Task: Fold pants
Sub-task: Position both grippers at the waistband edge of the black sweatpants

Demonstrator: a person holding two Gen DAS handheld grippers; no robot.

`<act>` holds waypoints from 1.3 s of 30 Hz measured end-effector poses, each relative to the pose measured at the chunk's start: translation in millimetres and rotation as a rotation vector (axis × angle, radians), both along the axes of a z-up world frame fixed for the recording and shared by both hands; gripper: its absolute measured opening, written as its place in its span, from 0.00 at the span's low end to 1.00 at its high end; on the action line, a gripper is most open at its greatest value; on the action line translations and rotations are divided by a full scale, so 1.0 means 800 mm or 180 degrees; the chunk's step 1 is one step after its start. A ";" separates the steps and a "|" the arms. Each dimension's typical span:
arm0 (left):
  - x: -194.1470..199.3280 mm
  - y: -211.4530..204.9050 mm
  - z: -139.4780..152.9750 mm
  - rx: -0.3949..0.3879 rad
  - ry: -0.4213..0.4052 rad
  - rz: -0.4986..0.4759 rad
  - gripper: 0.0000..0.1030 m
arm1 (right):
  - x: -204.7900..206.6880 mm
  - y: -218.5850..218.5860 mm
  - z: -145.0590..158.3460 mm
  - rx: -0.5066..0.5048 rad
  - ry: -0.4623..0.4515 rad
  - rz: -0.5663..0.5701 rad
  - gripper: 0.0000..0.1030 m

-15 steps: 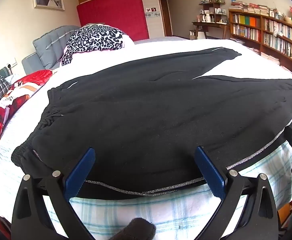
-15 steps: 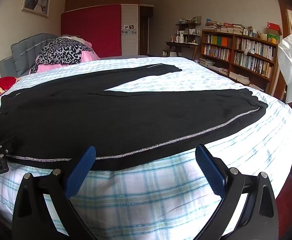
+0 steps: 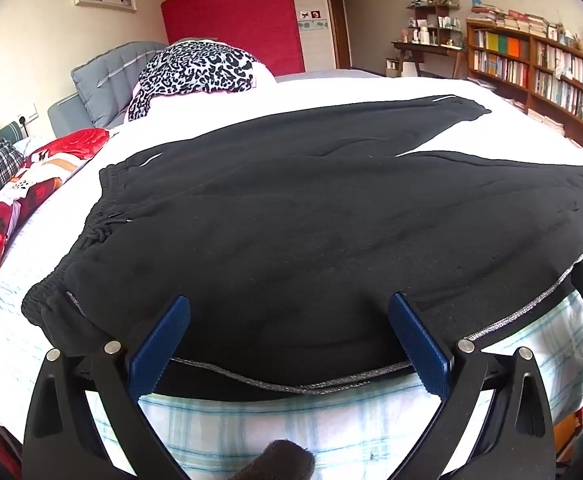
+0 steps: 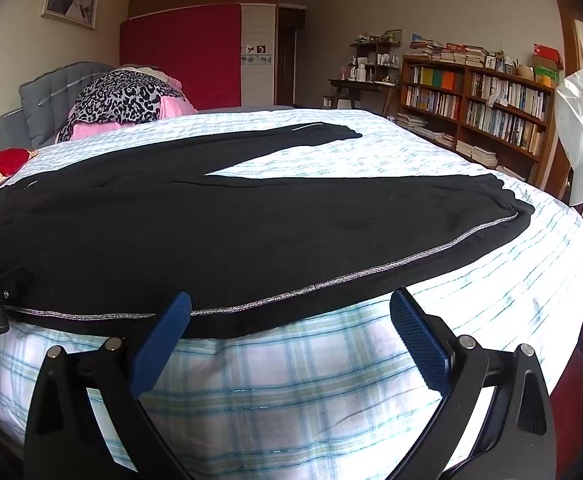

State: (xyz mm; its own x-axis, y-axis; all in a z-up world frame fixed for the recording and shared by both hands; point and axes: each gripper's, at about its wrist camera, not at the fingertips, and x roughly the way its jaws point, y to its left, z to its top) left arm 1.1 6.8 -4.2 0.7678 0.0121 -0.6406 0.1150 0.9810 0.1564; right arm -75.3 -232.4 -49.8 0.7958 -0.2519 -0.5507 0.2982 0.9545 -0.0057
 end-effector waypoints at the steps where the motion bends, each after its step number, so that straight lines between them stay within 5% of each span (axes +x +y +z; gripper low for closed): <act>1: -0.001 0.000 0.000 0.0011 -0.0017 0.0016 0.95 | 0.001 -0.001 0.000 -0.0005 0.0002 -0.0005 0.97; 20: 0.022 0.018 -0.017 -0.0155 0.0298 0.0212 0.95 | 0.011 -0.007 -0.004 0.0072 0.0081 -0.0024 0.97; 26: 0.027 0.034 -0.023 -0.0452 0.0436 0.0173 0.95 | 0.012 -0.007 -0.004 0.0075 0.0076 -0.0020 0.97; 39: 0.016 0.035 0.024 -0.0341 0.0021 0.0029 0.95 | 0.024 -0.018 0.024 0.0034 -0.0068 -0.0090 0.97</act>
State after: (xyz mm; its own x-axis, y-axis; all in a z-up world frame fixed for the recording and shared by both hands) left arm 13.7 34.6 15.2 0.7637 -0.0496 -0.6437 0.1067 0.9930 0.0500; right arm -56.4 -246.6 -30.5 0.8000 -0.2686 -0.5366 0.3249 0.9457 0.0110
